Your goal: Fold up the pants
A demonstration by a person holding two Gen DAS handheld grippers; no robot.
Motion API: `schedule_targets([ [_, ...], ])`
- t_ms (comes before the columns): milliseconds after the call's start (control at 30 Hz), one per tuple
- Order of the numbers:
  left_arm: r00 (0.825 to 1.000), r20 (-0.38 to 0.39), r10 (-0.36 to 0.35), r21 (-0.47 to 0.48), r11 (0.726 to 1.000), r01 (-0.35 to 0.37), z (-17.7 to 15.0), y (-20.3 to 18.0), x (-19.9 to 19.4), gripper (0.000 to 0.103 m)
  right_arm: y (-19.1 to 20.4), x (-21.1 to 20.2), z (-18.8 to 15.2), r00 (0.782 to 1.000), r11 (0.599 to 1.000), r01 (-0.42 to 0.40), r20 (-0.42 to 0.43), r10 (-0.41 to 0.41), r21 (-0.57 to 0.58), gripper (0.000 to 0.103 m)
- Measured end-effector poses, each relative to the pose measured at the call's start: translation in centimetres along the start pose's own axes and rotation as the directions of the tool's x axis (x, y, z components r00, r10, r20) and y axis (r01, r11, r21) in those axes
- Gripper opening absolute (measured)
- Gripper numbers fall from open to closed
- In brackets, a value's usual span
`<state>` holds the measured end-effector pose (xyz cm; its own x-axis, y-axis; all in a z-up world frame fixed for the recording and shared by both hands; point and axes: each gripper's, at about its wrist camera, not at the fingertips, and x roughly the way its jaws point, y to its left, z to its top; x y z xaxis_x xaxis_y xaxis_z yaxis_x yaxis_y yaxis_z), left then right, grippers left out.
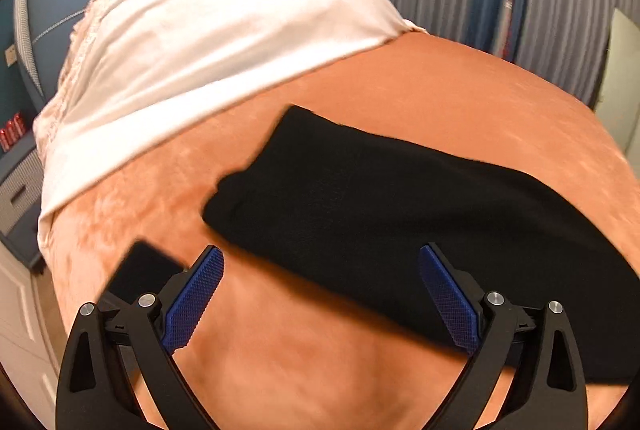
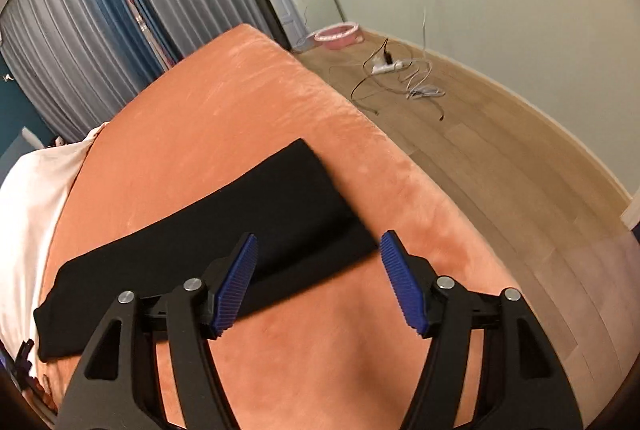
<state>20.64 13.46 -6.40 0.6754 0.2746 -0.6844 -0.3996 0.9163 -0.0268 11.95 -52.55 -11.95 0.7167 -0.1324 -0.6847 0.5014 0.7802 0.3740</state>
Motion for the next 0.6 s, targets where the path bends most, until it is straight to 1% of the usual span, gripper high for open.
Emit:
schedule_targets([
  [33,1.0,-0.021,-0.008,0.021,1.0,0.008,-0.4,-1.1,-0.8,0.097,0.0,1.2,0.2,1.0,1.0,-0.011,-0.014,0.011,0.003,0.063],
  [67,0.999,-0.035,-0.01,0.045,0.999,0.012,-0.7,-2.1,-1.4,0.097,0.1,1.7,-0.7,0.999,1.0,-0.026,-0.019,0.026,0.003,0.061],
  [100,0.999,-0.044,-0.012,0.075,0.997,0.016,-1.2,-3.2,-2.2,0.097,0.3,2.9,-0.6,0.998,0.999,-0.046,-0.041,0.046,0.0,0.058],
  [133,0.999,-0.047,-0.01,0.098,0.995,0.015,-1.6,-4.2,-2.8,0.097,0.6,4.0,-0.3,0.997,0.999,-0.05,-0.066,0.05,-0.003,0.047],
  [200,0.999,-0.042,-0.006,0.158,0.987,0.013,-2.8,-6.1,-4.3,0.097,1.0,4.9,-0.5,0.997,0.999,-0.023,-0.076,0.02,-0.028,0.017],
  [233,0.999,-0.038,-0.003,0.198,0.98,0.01,-3.4,-7.3,-5.2,0.097,1.0,4.3,-0.7,0.996,0.998,-0.055,-0.069,0.053,-0.027,0.011],
  [300,0.999,-0.034,0.01,0.243,0.97,-0.002,-4.2,-9.0,-6.4,0.097,0.0,2.1,-1.2,0.995,0.995,-0.098,-0.018,0.098,-0.026,0.01],
  [333,0.999,-0.037,0.004,0.26,0.965,0.006,-4.8,-9.7,-6.9,0.097,-0.6,0.9,-1.8,0.993,0.993,-0.117,-0.003,0.117,-0.031,0.01],
  [367,0.999,-0.044,-0.002,0.274,0.962,0.014,-5.1,-10.2,-7.2,0.097,-1.0,0.6,-1.8,0.992,0.992,-0.125,-0.002,0.125,-0.028,0.01],
  [400,0.999,-0.051,-0.007,0.283,0.959,0.021,-5.5,-10.6,-7.4,0.097,-1.6,1.0,-2.3,0.994,0.993,-0.111,-0.019,0.111,-0.033,0.01],
  [433,0.998,-0.068,-0.017,0.294,0.955,0.036,-6.0,-11.3,-7.3,0.097,-1.8,2.4,-2.6,0.995,0.995,-0.077,-0.06,0.074,-0.057,0.013],
  [467,0.996,-0.089,-0.029,0.304,0.951,0.055,-6.5,-12.0,-7.0,0.097,-1.9,3.9,-3.0,0.993,0.995,-0.072,-0.098,0.065,-0.071,0.016],
  [500,0.993,-0.11,-0.03,0.312,0.948,0.064,-6.9,-12.6,-6.6,0.097,-2.2,3.8,-3.1,0.993,0.993,-0.099,-0.077,0.094,-0.061,0.016],
  [533,0.992,-0.127,-0.02,0.316,0.947,0.059,-7.1,-13.1,-6.3,0.097,-2.3,3.1,-3.0,0.991,0.992,-0.117,-0.068,0.114,-0.045,0.019],
  [567,0.989,-0.144,-0.013,0.318,0.946,0.059,-7.4,-13.4,-6.1,0.097,-2.6,1.9,-2.6,0.992,0.993,-0.119,-0.05,0.118,-0.019,0.029],
  [600,0.988,-0.153,-0.019,0.314,0.947,0.067,-7.5,-13.8,-6.1,0.097,-2.8,1.1,-2.6,0.995,0.995,-0.1,-0.025,0.1,-0.008,0.039],
])
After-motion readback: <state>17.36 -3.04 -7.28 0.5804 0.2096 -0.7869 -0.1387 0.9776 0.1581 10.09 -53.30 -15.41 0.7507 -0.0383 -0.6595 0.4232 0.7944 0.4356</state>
